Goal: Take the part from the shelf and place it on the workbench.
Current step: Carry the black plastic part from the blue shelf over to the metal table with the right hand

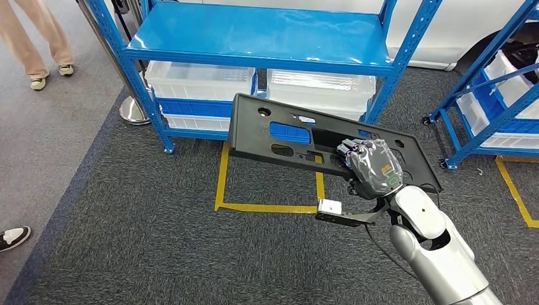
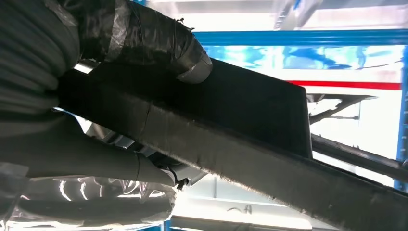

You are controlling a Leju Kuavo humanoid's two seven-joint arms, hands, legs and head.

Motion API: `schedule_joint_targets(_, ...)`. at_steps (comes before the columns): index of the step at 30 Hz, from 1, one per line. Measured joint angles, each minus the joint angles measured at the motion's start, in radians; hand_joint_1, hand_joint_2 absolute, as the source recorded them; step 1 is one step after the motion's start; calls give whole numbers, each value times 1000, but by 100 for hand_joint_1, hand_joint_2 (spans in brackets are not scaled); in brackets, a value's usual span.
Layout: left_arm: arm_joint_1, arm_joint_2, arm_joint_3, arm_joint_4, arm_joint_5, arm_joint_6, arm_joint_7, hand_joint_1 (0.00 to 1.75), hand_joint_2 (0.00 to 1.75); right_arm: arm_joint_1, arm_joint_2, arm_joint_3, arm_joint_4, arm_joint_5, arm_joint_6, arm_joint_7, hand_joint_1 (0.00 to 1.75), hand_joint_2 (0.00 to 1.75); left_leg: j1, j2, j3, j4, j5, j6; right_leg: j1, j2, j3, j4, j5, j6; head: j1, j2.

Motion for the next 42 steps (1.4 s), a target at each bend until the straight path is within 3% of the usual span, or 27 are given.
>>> schedule_joint_targets(1,0,0,1,0,0,0,0,0,175,-1,-1,0,0,0,1,0,175,175,1,-1,-4,0,-3,-6,-2,-2,-4,-8,11,-3,0,0)
schedule_joint_targets(3,1,1,3,0,0,-1,-6,0,175,-2,-1,0,0,-2,4,1,175,175,1,-5,-25,48,-58,-17,-11,-7,-14,-23,31,-12,-1,0)
schedule_joint_targets(5,2,1,5,0,0,-1,-14,0,175,-2,-1,0,0,-7,9,1,175,175,7,-5,-62,168,-143,-26,-12,-9,-33,-22,45,-15,-2,0)
schedule_joint_targets(6,2,1,6,0,0,-1,-16,0,175,-2,-1,0,0,-9,13,1,175,175,10,-5,-77,229,-167,-31,-13,-9,-42,-20,51,-13,-2,0)
schedule_joint_targets(7,2,2,6,0,0,-1,-16,0,175,-2,-1,0,0,-11,15,2,175,175,13,-5,-81,267,-169,-35,-14,-9,-52,-15,56,-11,-2,0)
schedule_joint_targets(8,2,2,6,0,0,-2,-16,0,175,-2,-1,0,0,-12,17,2,175,175,16,-4,-67,270,-153,-39,-15,-10,-61,-9,60,-9,-2,0)
schedule_joint_targets(10,2,3,6,0,0,-3,-16,0,175,-2,-1,0,0,-13,18,2,175,175,20,-4,13,165,-108,-42,-19,-9,-78,6,63,-3,-2,0)
schedule_joint_targets(12,1,3,7,0,0,-3,-16,0,175,-3,-3,-2,0,-14,18,3,175,175,19,-8,93,44,-100,-40,-20,-7,-94,22,65,6,-2,0)
schedule_joint_targets(13,0,3,7,0,0,-3,-16,0,175,-4,-4,-3,0,-15,19,4,175,175,17,-10,110,13,-107,-38,-19,-5,-100,26,67,13,-2,0)
schedule_joint_targets(15,0,3,8,0,0,-3,-17,0,175,-6,-6,-7,0,-20,24,7,175,175,14,-9,108,2,-107,-27,-17,0,-107,29,75,27,-1,0)
schedule_joint_targets(17,1,3,9,0,0,-4,-17,0,175,-7,-9,-11,0,-28,32,10,175,175,16,1,105,-7,-97,-8,-19,5,-118,48,60,37,-1,0)
schedule_joint_targets(18,0,3,10,0,0,-4,-17,0,175,-8,-12,-14,0,-31,35,11,175,175,18,7,102,-11,-91,1,-20,6,-134,84,34,42,-1,0)
schedule_joint_targets(20,0,3,14,0,0,-4,-17,0,175,-11,-15,-18,1,-36,40,11,175,175,17,18,95,-13,-84,12,-21,6,-186,209,-39,49,-1,0)
schedule_joint_targets(22,0,3,17,0,0,-5,-17,0,175,-11,-16,-19,2,-38,44,11,175,175,14,31,89,-11,-82,15,-22,5,-222,308,-75,52,-1,0)
schedule_joint_targets(23,0,3,19,0,0,-6,-17,0,175,-11,-16,-19,3,-38,47,11,175,175,13,38,88,-9,-82,16,-22,4,-215,308,-66,52,-1,0)
schedule_joint_targets(24,0,3,21,0,0,-6,-17,0,175,-12,-16,-19,3,-39,49,11,175,175,12,45,88,-7,-82,15,-22,-1,-186,264,-39,50,-1,0)
schedule_joint_targets(25,0,3,23,0,0,-7,-17,0,175,-12,-16,-19,3,-40,50,11,175,175,12,51,88,-5,-83,14,-21,-16,-145,192,-5,47,-1,0)
schedule_joint_targets(27,-1,3,24,0,0,-7,-17,0,175,-16,-16,-19,2,-43,51,11,175,175,6,64,87,1,-85,9,-10,-54,-79,67,33,37,-1,0)
schedule_joint_targets(29,-1,3,25,0,0,-7,-17,0,175,-19,-16,-20,2,-44,51,11,175,175,1,80,85,4,-84,2,-1,-64,-69,31,35,27,-1,0)
schedule_joint_targets(31,-1,3,25,0,0,-8,-16,0,175,-19,-16,-20,2,-45,51,11,175,175,1,90,84,7,-88,-7,-5,-44,-75,27,42,16,-2,0)
schedule_joint_targets(33,-1,4,28,0,0,-9,-14,0,175,-18,-15,-20,2,-44,51,13,175,175,4,56,67,49,-124,-17,-12,-25,-80,22,52,2,-2,0)
schedule_joint_targets(35,0,4,31,0,0,-9,-10,0,175,-16,-13,-20,2,-40,50,17,175,175,6,12,17,167,-195,-22,-13,-6,-88,22,59,-8,-2,0)
schedule_joint_targets(37,2,4,33,0,0,-11,-7,0,175,-8,-10,-20,2,-31,49,24,175,175,6,2,-31,280,-238,-22,-11,18,-98,27,64,-11,-2,0)
schedule_joint_targets(38,2,4,35,0,0,-12,-6,0,175,-4,-9,-20,2,-27,47,27,175,175,6,0,-33,289,-231,-20,-10,31,-103,31,65,-11,-3,0)
schedule_joint_targets(39,2,4,37,0,0,-13,-5,0,175,-1,-8,-20,2,-23,45,29,175,175,6,-3,-16,260,-206,-16,-10,44,-106,35,66,-11,-3,0)
schedule_joint_targets(40,2,4,39,0,0,-14,-4,0,175,2,-7,-20,2,-20,43,32,175,175,5,-13,16,200,-171,-11,-9,57,-109,40,67,-10,-3,0)
schedule_joint_targets(42,2,4,42,0,0,-16,-4,0,175,5,-6,-20,2,-16,35,34,175,175,6,-57,78,75,-126,-1,-9,80,-117,48,68,-5,-2,0)
